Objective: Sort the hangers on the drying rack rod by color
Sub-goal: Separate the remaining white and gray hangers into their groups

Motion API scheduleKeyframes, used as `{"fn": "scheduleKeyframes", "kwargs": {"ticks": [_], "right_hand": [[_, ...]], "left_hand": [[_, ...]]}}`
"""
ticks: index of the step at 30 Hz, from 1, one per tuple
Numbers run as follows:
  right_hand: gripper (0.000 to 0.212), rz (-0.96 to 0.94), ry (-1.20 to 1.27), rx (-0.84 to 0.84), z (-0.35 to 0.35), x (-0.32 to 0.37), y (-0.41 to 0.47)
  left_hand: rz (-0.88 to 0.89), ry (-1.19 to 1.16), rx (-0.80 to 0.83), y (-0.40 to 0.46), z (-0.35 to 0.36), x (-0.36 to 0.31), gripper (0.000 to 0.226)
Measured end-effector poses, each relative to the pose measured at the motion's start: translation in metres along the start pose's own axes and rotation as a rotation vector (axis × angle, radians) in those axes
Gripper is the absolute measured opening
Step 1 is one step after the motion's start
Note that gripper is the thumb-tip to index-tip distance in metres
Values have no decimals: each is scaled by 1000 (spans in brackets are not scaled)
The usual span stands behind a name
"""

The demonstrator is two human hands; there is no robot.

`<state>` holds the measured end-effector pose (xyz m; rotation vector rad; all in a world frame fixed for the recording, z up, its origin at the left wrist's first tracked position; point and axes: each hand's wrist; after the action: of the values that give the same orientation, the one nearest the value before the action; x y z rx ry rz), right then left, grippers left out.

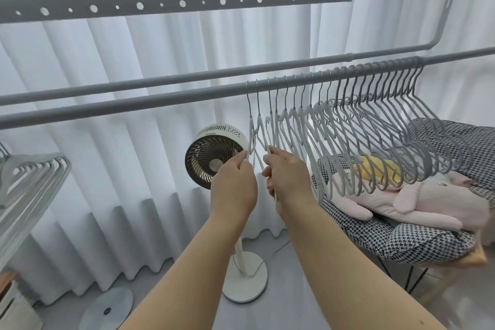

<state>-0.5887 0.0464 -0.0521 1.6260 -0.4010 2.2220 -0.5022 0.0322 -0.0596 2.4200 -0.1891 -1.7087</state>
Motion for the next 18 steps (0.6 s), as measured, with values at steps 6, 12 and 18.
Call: {"fn": "scheduleKeyframes", "kwargs": {"ticks": [6,12,18], "right_hand": [[43,4,9,-6,-2,0,1],[39,1,12,4,-4,1,0],[40,11,-15,8,-7,0,2]], "left_hand": [[-10,2,12,-1,1,-2,56],[-5,17,11,-3,2,-2,52],[-2,35,6,-2,5,-2,50]]}}
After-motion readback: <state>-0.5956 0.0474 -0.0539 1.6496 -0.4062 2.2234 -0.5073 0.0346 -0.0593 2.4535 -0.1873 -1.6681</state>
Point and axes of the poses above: each hand's wrist, its own y-axis towards the middle knuckle, its own z-axis out of the palm, x = y × z, and after that the axes turned 1 degree about z, right-handed
